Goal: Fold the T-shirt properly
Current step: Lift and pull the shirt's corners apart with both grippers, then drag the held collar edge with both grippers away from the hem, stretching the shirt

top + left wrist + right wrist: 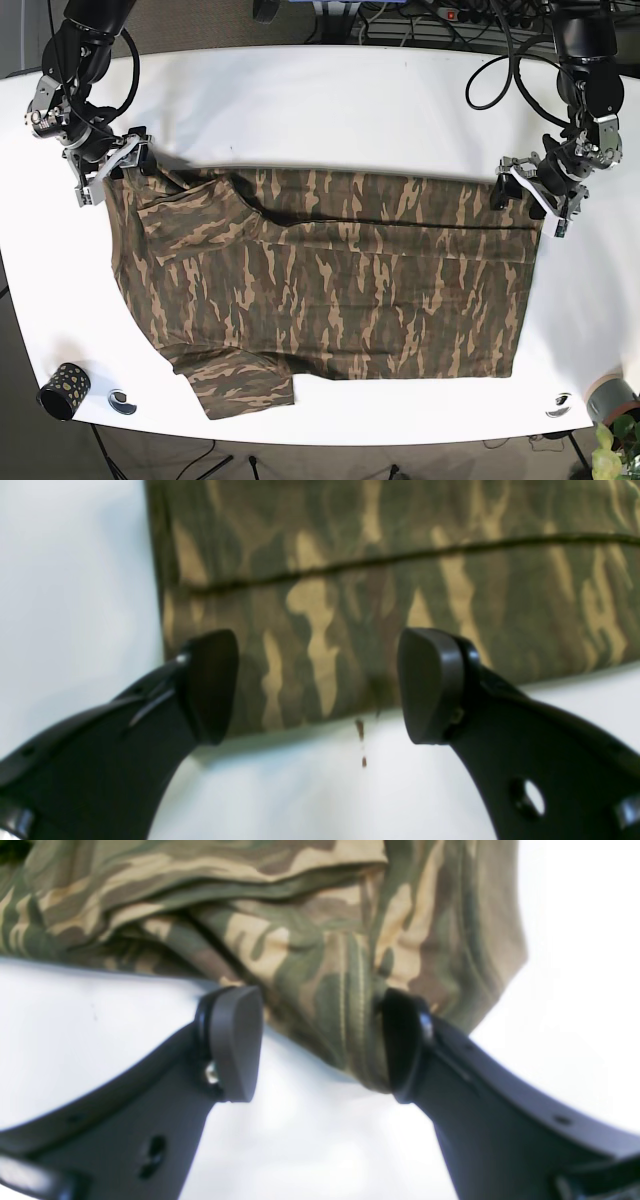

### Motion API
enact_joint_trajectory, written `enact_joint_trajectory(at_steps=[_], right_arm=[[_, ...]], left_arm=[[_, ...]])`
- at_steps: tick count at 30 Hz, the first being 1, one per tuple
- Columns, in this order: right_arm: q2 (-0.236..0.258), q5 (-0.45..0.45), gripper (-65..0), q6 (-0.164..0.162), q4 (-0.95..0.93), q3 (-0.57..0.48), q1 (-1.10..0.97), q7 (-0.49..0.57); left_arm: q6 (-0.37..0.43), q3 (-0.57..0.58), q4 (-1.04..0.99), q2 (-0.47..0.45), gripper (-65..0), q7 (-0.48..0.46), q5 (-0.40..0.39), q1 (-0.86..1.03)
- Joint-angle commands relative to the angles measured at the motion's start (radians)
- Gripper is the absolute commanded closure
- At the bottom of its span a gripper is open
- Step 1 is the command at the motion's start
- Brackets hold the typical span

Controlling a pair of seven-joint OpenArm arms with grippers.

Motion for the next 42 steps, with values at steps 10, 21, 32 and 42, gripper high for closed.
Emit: enact_joint_trajectory(at_steps=[10, 21, 32, 42], right_arm=[[0.045, 0.017, -9.8, 0.012, -0.082, 0.001, 0.055, 0.034], [0.15, 0.025, -0.2, 0.014, -0.207, -0.001, 0.084, 0.075], [0.213, 0.017, -0.8, 0.014, -0.208, 0.002, 0.13, 0.075], [0.235, -0.113, -14.3, 0.014, -0.294, -0.002, 0.259, 0.078]], left_arm=[[0.001, -0.002, -0.013, -0.024, -14.9, -0.05, 0.097, -0.019], [0.003, -0.008, -0.023, -0.026, -14.2, -0.05, 0.125, -0.013], [0.003, -0.008, -0.107, -0.026, -14.4, -0.053, 0.123, -0.019], [0.003, -0.008, -0.082, -0.029, -14.4, -0.048, 0.123, -0.012]])
